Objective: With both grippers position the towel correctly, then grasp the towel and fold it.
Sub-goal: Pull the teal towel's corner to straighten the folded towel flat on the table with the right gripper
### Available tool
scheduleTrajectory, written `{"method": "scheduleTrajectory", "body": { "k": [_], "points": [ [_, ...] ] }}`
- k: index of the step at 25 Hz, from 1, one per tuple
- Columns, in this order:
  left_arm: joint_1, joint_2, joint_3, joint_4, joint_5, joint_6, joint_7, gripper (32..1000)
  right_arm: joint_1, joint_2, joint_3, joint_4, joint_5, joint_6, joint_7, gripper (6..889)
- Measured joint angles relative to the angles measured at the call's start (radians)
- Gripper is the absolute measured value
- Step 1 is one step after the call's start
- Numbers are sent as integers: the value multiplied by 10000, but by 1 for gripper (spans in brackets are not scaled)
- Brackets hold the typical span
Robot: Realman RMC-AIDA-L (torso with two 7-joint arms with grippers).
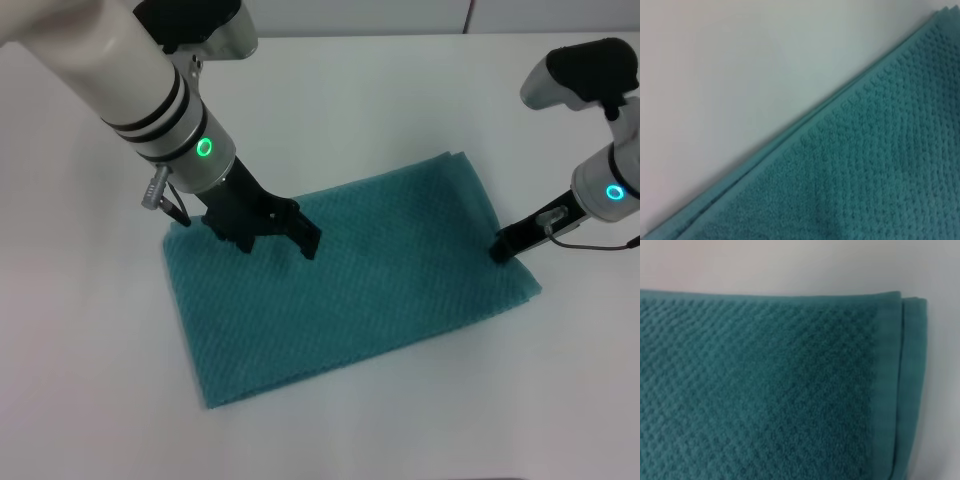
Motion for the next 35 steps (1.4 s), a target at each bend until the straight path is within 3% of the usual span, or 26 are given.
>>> {"method": "scheduleTrajectory", "body": {
  "k": [22, 35],
  "points": [
    [95, 0, -1, -1, 37, 1, 0, 905, -7, 42, 12, -414, 28, -1592, -755, 55],
    [118, 8, -1, 19, 19, 1, 0, 906, 83, 274, 10, -600, -8, -2257, -1100, 55]
  ]
}}
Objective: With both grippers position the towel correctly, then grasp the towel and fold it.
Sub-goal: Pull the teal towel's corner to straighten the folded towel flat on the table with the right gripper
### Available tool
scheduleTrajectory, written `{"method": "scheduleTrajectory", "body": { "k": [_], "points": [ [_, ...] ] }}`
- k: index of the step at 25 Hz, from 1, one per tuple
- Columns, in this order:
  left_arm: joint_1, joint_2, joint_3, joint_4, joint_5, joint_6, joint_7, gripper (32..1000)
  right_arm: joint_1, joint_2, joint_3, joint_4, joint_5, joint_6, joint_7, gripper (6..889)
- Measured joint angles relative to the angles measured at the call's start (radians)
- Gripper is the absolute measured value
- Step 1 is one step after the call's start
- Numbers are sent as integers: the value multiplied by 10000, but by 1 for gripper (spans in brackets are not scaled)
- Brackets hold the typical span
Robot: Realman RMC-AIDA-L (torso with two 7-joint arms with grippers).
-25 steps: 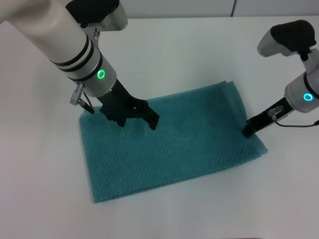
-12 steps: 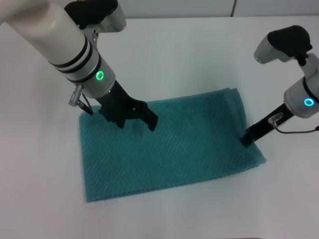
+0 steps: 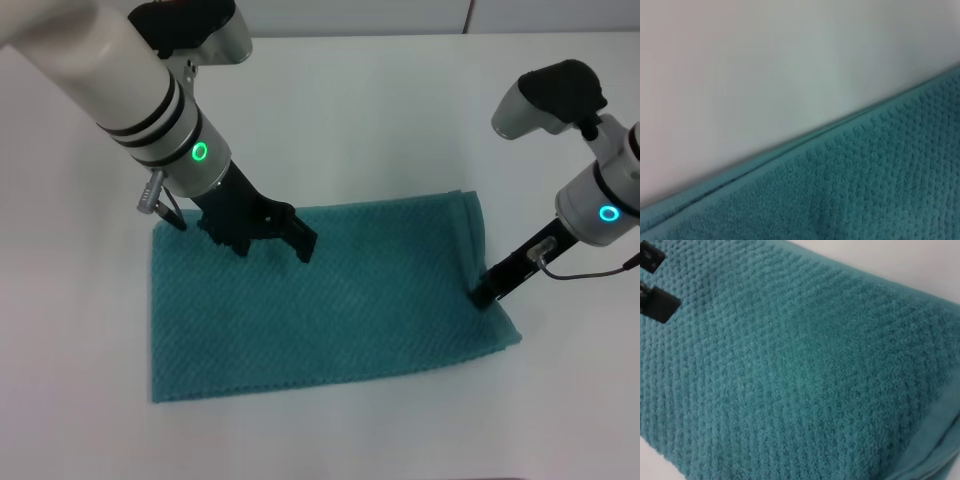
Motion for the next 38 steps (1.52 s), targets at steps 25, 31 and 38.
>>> {"method": "scheduleTrajectory", "body": {
  "k": [25, 31, 38],
  "points": [
    [15, 8, 0, -11, 24, 0, 0, 907, 8, 47, 37, -104, 31, -528, -55, 73],
    [15, 8, 1, -4, 25, 0, 0, 906, -66, 59, 40, -445, 36, -755, -51, 79],
    [29, 8, 1, -11, 28, 0, 0, 905, -64, 58, 67, -601, 36, -930, -76, 418]
  ]
}}
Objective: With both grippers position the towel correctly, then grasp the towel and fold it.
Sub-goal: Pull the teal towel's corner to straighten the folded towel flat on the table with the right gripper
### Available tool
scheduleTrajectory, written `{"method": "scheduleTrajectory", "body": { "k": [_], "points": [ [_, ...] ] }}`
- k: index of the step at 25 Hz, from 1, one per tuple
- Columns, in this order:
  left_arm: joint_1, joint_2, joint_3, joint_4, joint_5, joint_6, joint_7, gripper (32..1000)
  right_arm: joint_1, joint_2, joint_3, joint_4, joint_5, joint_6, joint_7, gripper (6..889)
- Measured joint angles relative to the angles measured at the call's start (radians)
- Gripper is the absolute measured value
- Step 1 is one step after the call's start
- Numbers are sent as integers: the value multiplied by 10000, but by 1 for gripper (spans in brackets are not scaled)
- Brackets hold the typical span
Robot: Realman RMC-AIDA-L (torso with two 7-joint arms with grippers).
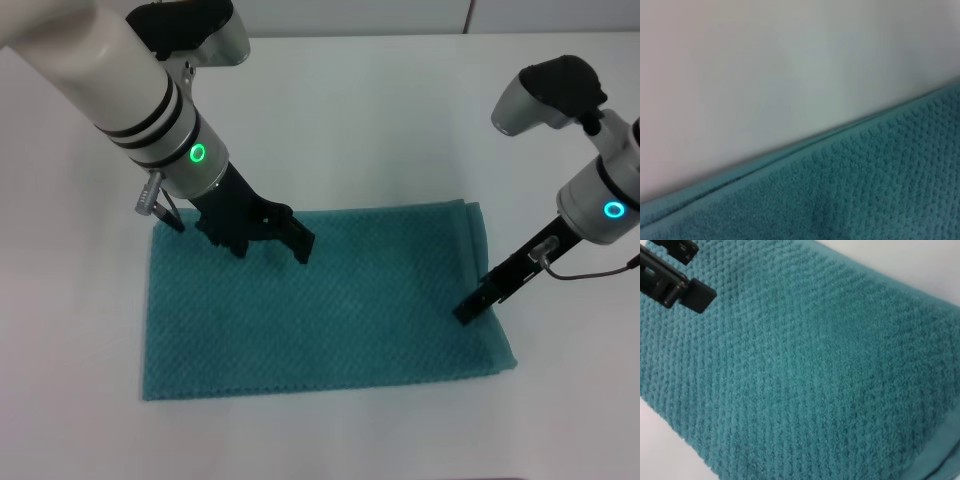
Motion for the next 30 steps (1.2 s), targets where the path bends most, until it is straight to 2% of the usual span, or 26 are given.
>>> {"method": "scheduleTrajectory", "body": {
  "k": [1, 7, 12, 21, 30],
  "points": [
    [0, 0, 0, -2, 0, 0, 0, 905, -2, 0, 1, -53, 1, -25, -10, 487],
    [16, 0, -1, -7, 5, 0, 0, 905, -6, 24, -56, -115, 0, -73, -23, 721],
    [16, 0, -1, 2, 13, 0, 0, 906, -8, 28, -63, -115, -1, -73, -26, 861],
    [20, 0, 0, 2, 24, 0, 0, 907, -16, -4, -33, -236, -1, -195, -7, 859],
    [176, 16, 0, 52, 50, 64, 0, 906, -323, -20, 41, -1564, 11, -1042, 318, 857]
  ]
}}
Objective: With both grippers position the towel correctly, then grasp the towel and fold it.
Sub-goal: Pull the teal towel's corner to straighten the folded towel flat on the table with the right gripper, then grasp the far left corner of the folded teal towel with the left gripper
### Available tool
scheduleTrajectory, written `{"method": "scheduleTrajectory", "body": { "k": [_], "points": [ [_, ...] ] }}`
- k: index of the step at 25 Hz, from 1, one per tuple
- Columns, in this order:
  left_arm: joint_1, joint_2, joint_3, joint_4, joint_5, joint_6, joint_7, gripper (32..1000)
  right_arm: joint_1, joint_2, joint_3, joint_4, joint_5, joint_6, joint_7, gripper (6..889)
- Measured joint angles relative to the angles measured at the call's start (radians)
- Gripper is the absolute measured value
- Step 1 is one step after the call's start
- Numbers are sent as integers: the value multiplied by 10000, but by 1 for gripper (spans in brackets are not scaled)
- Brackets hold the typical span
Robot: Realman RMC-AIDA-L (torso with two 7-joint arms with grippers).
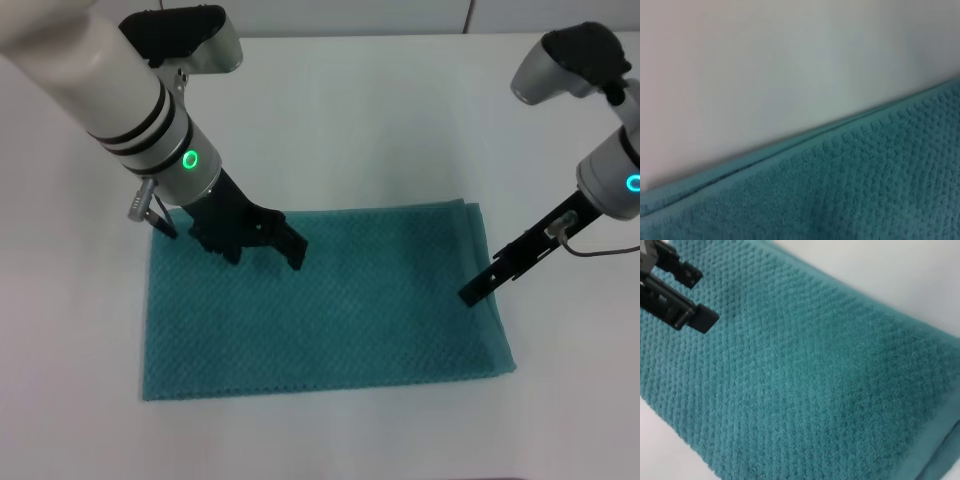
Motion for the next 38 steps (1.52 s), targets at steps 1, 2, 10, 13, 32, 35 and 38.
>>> {"method": "scheduleTrajectory", "body": {
  "k": [1, 2, 10, 13, 32, 35, 38],
  "points": [
    [32, 10, 1, 5, 9, 13, 0, 906, -10, -9, 1, -86, 1, -63, 41, 857],
    [50, 23, 0, 7, 16, 19, 0, 906, -27, -18, 3, -204, 2, -153, 92, 856],
    [117, 94, -122, 18, 452, 324, -5, 906, -238, -126, 29, -1052, 6, -647, 448, 854],
    [117, 115, -328, 60, 808, 498, -13, 907, -242, -175, 32, -1108, 6, -660, 493, 854],
    [564, 36, -2601, 1282, 3772, 1516, -57, 897, -192, -350, 31, -1144, 3, -728, 626, 854],
    [526, 22, -2623, 1282, 3913, 1562, -59, 887, -153, -350, 31, -1144, 3, -692, 636, 854],
    [491, 2, -2625, 1272, 3895, 1593, -61, 877, -133, -352, 31, -1144, -4, -691, 639, 854]
  ]
}}
